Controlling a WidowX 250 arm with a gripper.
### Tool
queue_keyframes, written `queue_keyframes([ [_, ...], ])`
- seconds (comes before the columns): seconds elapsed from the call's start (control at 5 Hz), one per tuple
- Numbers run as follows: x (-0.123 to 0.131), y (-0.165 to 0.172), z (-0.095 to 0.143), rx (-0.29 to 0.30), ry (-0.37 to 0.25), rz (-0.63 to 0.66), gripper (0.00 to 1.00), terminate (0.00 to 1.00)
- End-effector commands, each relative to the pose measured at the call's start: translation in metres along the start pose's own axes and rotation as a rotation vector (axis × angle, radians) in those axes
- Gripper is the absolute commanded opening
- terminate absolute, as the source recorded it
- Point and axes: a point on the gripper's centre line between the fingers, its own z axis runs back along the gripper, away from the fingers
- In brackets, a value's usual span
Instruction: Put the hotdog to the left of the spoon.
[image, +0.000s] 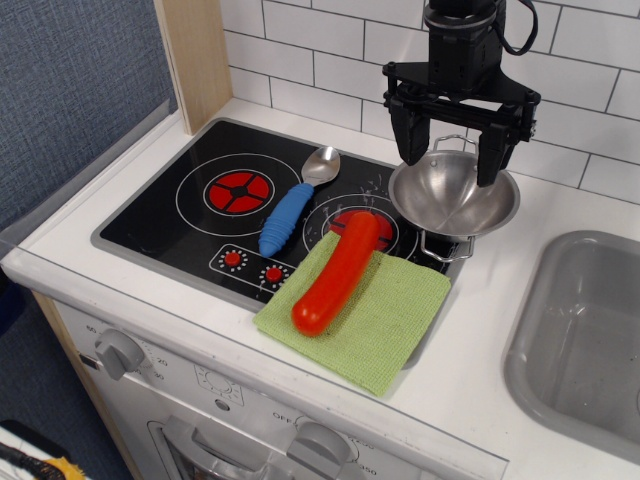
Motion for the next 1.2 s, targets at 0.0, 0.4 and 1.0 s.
queue_keyframes([
  [0.0,0.0,0.0,0.0,0.0,0.0,0.0,1.0,0.0],
  [0.4,-0.045,0.025,0.021,0.048,-0.029,0.047,1.0,0.0],
  [1.0,-0.079,0.047,-0.015,0.114,0.069,0.092,1.0,0.0],
])
